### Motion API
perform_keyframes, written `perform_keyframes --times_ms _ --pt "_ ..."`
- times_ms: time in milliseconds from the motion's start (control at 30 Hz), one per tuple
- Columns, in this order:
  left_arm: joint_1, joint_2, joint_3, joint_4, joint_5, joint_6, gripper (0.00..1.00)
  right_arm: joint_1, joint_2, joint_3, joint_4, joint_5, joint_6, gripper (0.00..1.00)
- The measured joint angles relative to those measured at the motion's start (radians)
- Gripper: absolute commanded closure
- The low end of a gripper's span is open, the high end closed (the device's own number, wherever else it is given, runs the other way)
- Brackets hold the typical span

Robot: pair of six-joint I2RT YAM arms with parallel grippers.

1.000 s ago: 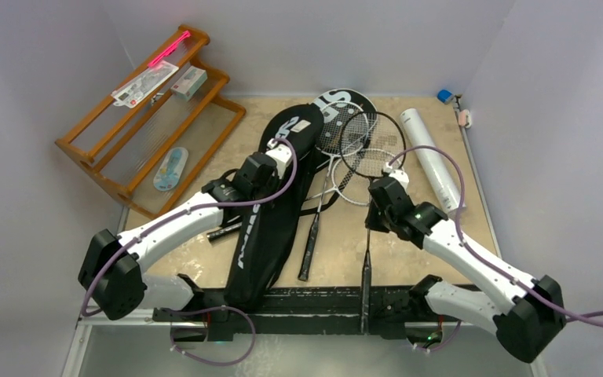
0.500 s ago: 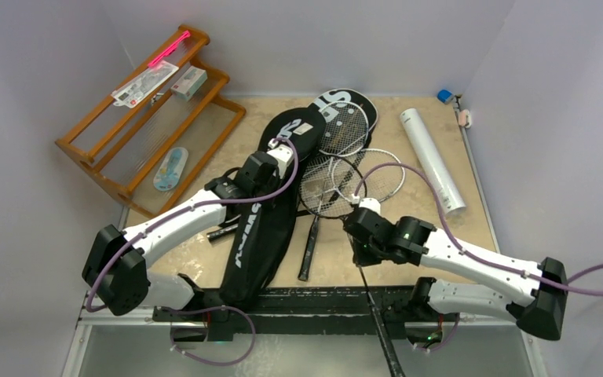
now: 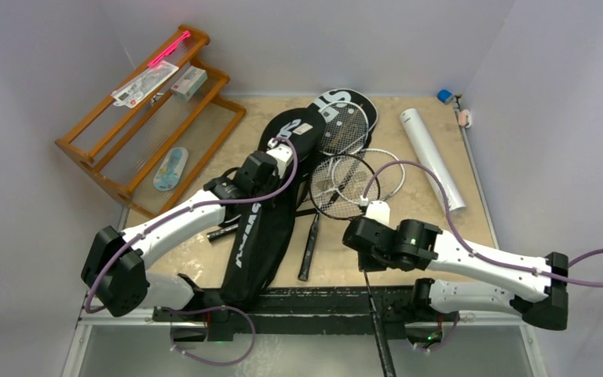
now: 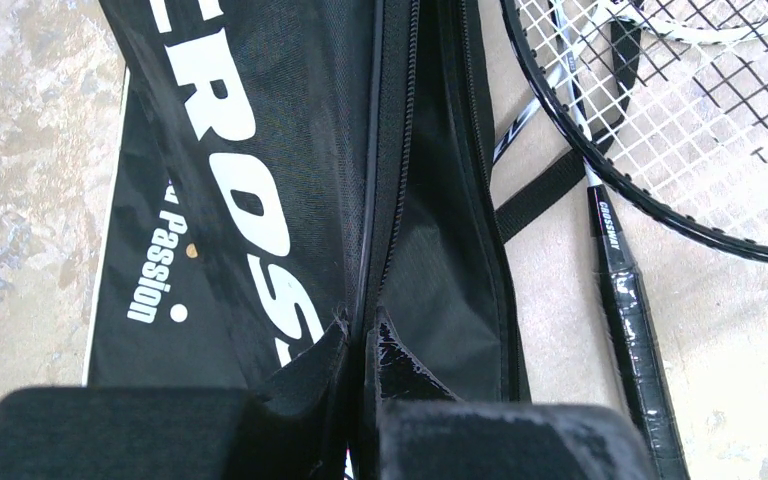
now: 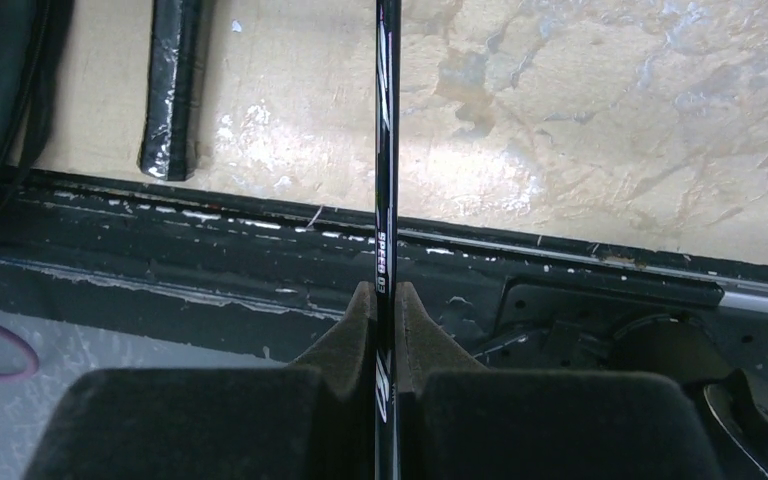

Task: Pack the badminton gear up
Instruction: Place the racket in the racket bag.

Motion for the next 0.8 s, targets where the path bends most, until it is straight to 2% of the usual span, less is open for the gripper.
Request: perform_keyframes --times_ms 167,433,800 --pt "0.0 -0.001 0.0 0.0 0.003 0.0 1.0 0.018 -0.072 0.002 -0.01 -0.035 -0.014 1.0" --pt "0.006 -0.011 0.0 0.0 0.014 0.0 1.0 0.071 -0.085 0.018 -0.02 -0.077 -0.039 1.0" --pt "0.007 -0.011 0.0 0.0 0.038 0.0 1.0 0.103 0.047 0.136 0.022 -0.08 -0.118 1.0"
